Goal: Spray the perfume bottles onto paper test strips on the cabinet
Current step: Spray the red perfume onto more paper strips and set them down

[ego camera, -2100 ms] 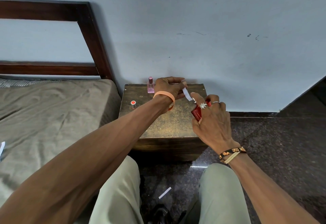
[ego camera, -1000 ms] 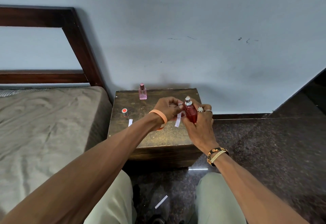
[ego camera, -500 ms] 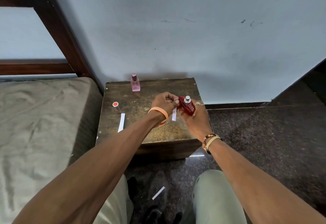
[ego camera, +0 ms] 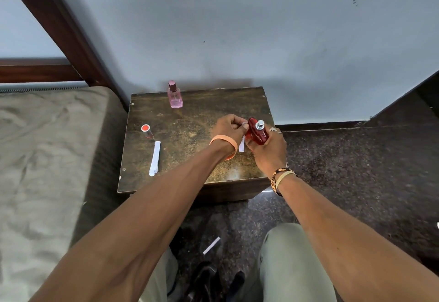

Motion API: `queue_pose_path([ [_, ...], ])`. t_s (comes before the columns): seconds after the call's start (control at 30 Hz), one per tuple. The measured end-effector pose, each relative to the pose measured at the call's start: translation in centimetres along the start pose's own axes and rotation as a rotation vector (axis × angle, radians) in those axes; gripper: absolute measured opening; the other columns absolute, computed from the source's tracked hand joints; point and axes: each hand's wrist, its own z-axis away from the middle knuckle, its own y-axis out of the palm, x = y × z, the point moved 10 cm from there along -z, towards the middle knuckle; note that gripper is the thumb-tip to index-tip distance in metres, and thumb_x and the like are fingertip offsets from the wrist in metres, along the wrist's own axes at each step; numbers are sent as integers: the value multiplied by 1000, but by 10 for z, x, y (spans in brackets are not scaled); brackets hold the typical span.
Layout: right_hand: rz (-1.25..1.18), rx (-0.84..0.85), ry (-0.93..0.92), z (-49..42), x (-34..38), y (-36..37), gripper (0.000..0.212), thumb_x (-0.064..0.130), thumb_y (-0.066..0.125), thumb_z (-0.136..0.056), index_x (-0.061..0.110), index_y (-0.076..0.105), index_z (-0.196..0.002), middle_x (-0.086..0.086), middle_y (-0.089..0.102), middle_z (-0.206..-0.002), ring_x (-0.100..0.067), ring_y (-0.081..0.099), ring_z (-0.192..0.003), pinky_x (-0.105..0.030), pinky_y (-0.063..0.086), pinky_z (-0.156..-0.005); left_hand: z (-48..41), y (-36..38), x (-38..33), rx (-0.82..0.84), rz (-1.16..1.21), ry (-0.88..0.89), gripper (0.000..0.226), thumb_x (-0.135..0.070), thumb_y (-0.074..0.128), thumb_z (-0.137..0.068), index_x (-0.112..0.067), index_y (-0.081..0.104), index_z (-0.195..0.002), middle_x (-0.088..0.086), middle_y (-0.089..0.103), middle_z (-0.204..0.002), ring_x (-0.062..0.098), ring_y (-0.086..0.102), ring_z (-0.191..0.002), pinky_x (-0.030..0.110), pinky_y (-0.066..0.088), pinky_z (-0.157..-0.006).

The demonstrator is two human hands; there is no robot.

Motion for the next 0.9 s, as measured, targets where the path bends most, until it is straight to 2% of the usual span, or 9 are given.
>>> queue_pose_path([
  [0.1,12,-2,19,-2,-5,1,33,23,80,-79,19,70,-110,-2,64,-103,-16,62,-91,-22,47,-77,-5,4,6,-5,-18,-11,20,-12,70,-84,-27,62,-73,3,73,-82,20,71,-83,43,59,-80],
  [0.23,23,-8,37,-2,-11,4,30,21,80,-80,18,70,-108,-3,65,-103,-18,62,-92,-26,50,-78,-9,9,14,0,15,-33,21,-9,70,-83,-25,62,-72,5,73,-83,21,71,-83,44,59,-80],
  [0.47,45,-52,74,1,-17,3,31,17,80,-78,16,68,-106,-2,66,-101,-20,63,-94,-35,55,-83,-7,14,20,25,36,-21,20,-5,69,-83,-20,63,-73,6,72,-85,20,70,-85,36,58,-82],
  [0.6,76,-27,97,1,-18,7,44,18,83,-75,17,65,-115,-2,66,-108,-22,63,-102,-39,55,-90,-6,12,22,30,11,-13,21,-7,71,-82,-23,64,-71,5,73,-85,21,70,-85,40,58,-83],
  [0.7,62,17,120,1,-17,7,80,25,89,-67,18,51,-136,-4,61,-126,-23,58,-118,-41,50,-100,-2,6,22,32,-2,-10,20,-8,71,-83,-24,64,-72,2,72,-83,19,69,-83,39,58,-82],
  [0.77,53,13,108,5,-10,0,103,38,91,-60,22,36,-146,-7,51,-139,-25,50,-127,-47,46,-105,3,-6,20,27,10,-7,16,-8,70,-84,-21,64,-76,3,72,-85,20,69,-84,39,58,-83],
  [0.83,107,-61,65,13,2,-15,107,45,87,-60,23,31,-148,-8,42,-144,-26,42,-132,-53,35,-110,6,-24,17,10,31,0,14,-7,69,-85,-19,64,-79,7,72,-89,22,70,-87,40,58,-83],
  [0.9,142,-191,-6,27,21,-35,95,45,80,-65,23,34,-145,-7,40,-144,-25,37,-132,-52,27,-110,8,-49,15,-17,67,-8,15,-5,68,-85,-18,63,-80,10,72,-91,23,71,-87,40,58,-84],
])
